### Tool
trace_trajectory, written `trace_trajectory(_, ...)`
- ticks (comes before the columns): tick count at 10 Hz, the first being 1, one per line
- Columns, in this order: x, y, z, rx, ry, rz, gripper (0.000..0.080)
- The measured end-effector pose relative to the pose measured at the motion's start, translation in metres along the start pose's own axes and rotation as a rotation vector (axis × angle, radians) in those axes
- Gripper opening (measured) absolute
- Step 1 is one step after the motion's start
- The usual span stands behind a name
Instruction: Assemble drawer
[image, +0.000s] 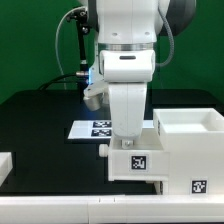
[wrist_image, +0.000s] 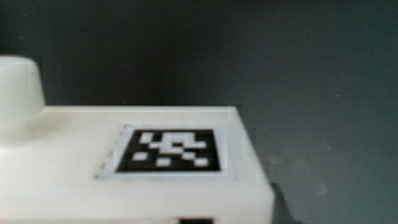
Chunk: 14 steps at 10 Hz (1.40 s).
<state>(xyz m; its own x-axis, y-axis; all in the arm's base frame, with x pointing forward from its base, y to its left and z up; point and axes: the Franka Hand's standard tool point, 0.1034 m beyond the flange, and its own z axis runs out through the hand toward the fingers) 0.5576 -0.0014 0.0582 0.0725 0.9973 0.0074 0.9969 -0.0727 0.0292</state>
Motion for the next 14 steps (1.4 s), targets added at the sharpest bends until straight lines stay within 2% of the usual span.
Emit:
trace_trajectory(6,-0.005,0.001,-0.003,-0.008,-0.027,-0.051,0.0038)
trace_trajectory(9,-0.009,-0.002,0.000,-0.001,-0.029,-0.056,0.0038)
trace_trajectory(11,-0.004,0.000,-0.001,-0.003,-0.030,-0.054,0.0038)
trace_trajectory(14,0.016,0.000,-0.002,0.001,-0.026,-0.052,0.0038)
